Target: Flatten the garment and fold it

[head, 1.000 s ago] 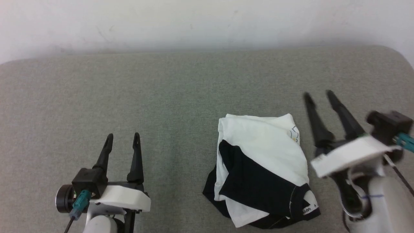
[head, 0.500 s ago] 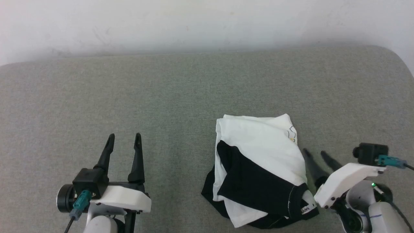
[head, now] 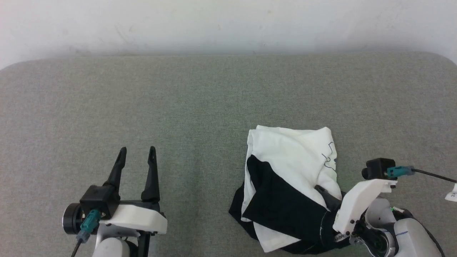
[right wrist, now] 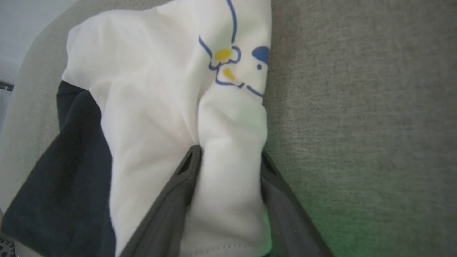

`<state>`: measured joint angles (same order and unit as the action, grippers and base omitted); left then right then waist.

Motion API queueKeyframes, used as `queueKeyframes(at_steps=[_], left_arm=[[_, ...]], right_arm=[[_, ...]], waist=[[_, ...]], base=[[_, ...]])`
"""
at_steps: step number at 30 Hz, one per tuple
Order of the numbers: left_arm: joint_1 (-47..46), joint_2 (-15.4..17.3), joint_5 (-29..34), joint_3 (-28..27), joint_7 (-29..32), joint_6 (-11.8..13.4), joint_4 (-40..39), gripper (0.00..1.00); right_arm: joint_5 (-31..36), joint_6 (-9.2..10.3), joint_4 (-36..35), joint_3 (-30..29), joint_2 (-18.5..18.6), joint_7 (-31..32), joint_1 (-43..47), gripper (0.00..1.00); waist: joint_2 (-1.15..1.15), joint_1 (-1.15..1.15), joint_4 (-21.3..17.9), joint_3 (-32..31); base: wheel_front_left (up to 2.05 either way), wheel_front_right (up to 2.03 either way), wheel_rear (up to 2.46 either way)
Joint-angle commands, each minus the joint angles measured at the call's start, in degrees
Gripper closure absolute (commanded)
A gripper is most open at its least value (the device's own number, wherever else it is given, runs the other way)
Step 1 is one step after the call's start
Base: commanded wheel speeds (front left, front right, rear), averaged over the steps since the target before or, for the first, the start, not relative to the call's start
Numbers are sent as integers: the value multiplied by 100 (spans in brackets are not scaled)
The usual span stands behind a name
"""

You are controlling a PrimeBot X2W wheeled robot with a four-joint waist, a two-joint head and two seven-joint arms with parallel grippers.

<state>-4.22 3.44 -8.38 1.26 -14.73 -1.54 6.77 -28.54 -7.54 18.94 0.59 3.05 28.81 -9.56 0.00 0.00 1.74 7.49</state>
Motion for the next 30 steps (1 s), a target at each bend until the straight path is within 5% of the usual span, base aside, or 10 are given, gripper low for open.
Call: queueKeyframes(at_steps=[1,9,14,21,30], left_arm=[[-30,-28,73,-31,-27,-14,-38,0],[23,-34,75,-224,-27,61,-200,0],[19,-25,124,-290,-27,53,-315,0],[-219,8,228,-302,-27,66,-428,0],[-772,358,403,-243,1,-53,-417,0]], right_arm=[[109,5,-16,47,-17,53,-59,100],[1912,5,-728,327,-11,247,-419,100],[2701,5,-899,1002,620,387,-936,100],[2894,5,-442,1729,1611,250,-1823,100],[3197,5,607,1569,1890,-467,-2766,100]], waist=[[0,0,-6,9],[0,0,-339,116],[0,0,-803,298],[0,0,-1575,693],[0,0,-2289,1419]], base=[[0,0,0],[0,0,0],[0,0,0],[0,0,0],[0,0,0]])
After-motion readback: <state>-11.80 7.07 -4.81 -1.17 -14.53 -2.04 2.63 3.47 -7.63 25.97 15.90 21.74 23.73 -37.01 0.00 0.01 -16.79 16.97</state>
